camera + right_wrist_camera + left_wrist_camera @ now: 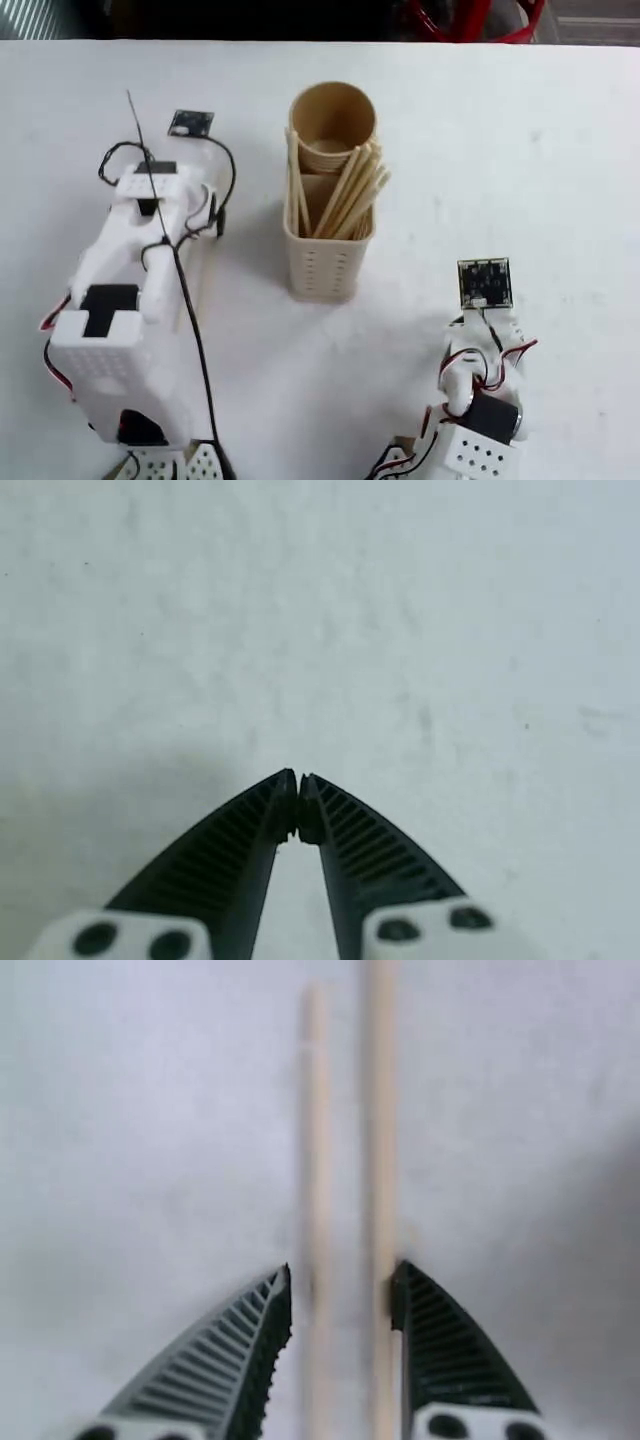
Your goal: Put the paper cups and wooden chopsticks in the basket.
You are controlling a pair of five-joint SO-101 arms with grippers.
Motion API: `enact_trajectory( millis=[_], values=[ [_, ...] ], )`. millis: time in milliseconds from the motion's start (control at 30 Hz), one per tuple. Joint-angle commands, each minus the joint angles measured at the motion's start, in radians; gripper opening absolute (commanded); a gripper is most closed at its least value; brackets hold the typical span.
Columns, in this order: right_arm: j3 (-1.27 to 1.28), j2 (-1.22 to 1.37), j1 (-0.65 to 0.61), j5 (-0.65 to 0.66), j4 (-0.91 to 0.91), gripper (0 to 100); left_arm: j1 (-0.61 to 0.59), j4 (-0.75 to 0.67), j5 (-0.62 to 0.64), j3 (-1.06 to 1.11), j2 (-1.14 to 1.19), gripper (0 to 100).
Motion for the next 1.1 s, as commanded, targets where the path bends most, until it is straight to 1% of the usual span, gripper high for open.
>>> enact_trajectory(
  millis=[0,100,933,1000,1067],
  values=[
    [0.009,-0.005,0.008,0.003,0.005,1.8,0.013,0.006,-0.009,-0.031,-0.004,13],
    [0.009,-0.005,0.008,0.003,0.005,1.8,0.013,0.006,-0.009,-0.032,-0.004,11],
    [0.009,-0.005,0.008,0.003,0.005,1.8,0.015,0.011,-0.009,-0.032,-0.005,10],
    [0.009,-0.005,0.008,0.003,0.005,1.8,0.015,0.011,-0.009,-0.032,-0.005,8],
    [0.009,-0.005,0.008,0.003,0.005,1.8,0.015,0.011,-0.009,-0.032,-0.005,4]
  ],
)
